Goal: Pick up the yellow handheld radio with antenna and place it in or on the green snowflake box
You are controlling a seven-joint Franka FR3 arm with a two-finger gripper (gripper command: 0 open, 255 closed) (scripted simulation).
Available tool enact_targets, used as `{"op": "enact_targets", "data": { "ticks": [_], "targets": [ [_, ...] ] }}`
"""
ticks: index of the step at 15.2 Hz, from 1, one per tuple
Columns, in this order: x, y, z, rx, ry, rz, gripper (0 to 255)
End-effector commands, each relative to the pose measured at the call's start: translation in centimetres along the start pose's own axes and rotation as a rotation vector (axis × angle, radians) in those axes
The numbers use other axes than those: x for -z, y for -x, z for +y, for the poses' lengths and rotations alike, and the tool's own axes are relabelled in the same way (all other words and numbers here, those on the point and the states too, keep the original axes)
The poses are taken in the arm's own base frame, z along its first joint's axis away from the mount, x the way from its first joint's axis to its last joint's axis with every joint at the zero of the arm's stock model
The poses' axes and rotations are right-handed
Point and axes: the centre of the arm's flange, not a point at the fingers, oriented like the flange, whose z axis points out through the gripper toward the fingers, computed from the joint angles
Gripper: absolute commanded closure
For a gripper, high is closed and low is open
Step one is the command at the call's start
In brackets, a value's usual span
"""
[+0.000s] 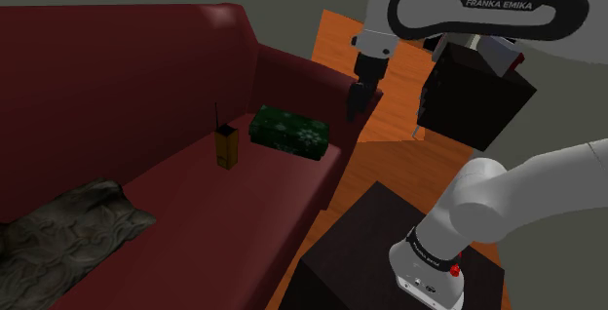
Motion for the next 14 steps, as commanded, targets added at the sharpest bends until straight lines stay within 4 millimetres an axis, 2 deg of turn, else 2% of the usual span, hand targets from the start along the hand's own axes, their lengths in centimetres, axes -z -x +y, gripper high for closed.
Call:
{"op": "enact_targets", "data": {
  "ticks": [1,14],
  "targets": [
    [-0.9,-2.3,-0.7,0.009,0.005,0.012,0],
    [-6.8,-16.5,-6.5,0.069,0.038,0.076,0]
  ]
}}
